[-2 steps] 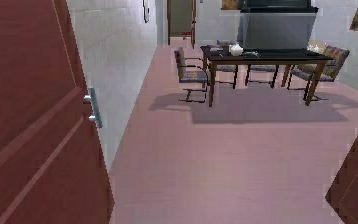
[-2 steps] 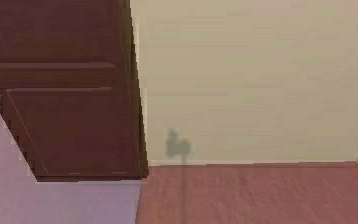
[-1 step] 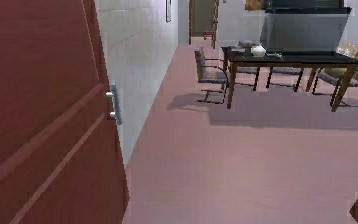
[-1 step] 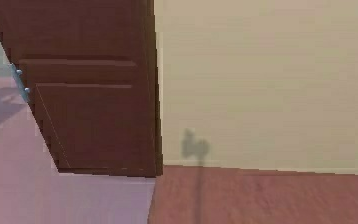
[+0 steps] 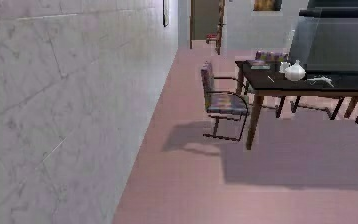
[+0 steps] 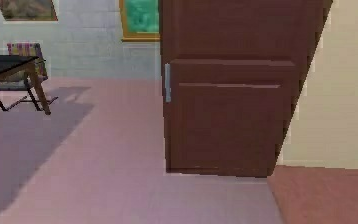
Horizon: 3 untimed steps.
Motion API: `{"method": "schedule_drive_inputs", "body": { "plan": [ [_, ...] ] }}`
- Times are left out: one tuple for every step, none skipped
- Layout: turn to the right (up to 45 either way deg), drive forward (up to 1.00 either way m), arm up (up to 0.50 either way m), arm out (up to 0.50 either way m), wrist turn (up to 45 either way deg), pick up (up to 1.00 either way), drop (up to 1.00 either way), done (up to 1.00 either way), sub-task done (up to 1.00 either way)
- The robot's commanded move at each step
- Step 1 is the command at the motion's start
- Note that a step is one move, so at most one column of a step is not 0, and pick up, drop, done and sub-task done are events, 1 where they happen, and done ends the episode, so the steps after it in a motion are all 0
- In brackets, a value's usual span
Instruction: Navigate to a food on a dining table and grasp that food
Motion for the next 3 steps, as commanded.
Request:
{"method": "schedule_drive_inputs", "body": {
  "plan": [
    [0.0, 1.0, 0.0, 0.0, 0.0, 0.0, 0.0, 0.0, 0.0],
    [0.0, 1.0, 0.0, 0.0, 0.0, 0.0, 0.0, 0.0, 0.0],
    [-18.0, 0.0, 0.0, 0.0, 0.0, 0.0, 0.0, 0.0, 0.0]
  ]
}}
